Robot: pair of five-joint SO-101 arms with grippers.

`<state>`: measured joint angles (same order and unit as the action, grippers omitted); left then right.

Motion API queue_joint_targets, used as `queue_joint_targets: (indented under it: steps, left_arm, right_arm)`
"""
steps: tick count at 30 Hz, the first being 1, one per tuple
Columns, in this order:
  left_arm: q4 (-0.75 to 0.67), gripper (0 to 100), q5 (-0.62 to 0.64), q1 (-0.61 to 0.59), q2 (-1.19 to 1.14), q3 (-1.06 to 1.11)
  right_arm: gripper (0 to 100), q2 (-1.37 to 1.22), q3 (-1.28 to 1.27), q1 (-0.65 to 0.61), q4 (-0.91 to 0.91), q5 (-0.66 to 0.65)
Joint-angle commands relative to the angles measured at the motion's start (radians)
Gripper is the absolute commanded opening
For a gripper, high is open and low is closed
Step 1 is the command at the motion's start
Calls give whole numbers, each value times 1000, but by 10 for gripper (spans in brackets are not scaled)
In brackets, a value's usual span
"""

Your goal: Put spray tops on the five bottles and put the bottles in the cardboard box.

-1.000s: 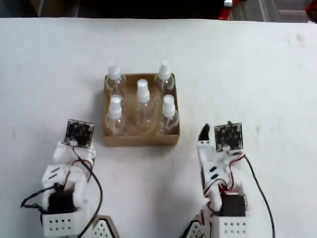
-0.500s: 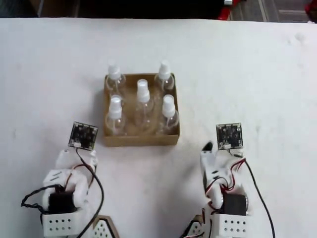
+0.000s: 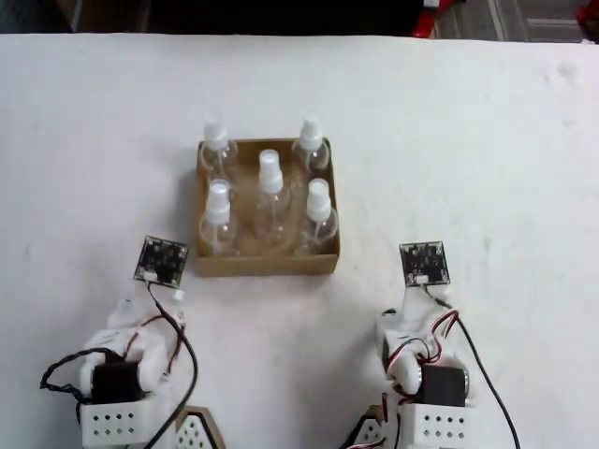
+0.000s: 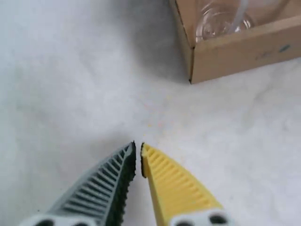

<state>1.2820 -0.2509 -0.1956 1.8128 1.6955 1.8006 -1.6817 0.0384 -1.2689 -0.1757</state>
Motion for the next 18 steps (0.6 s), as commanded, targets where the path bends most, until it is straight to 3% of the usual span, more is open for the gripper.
queue_joint_targets:
  steps: [1, 9, 18]
  left_arm:
    - [5, 24, -5, 10, 13, -3]
    - [5, 24, -5, 7, 13, -3]
    - [5, 24, -5, 8, 13, -3]
  right_arm:
    - [190, 1, -9, 1, -4, 6]
    - [190, -1, -9, -90, -2, 8]
    - [190, -1, -9, -76, -2, 8]
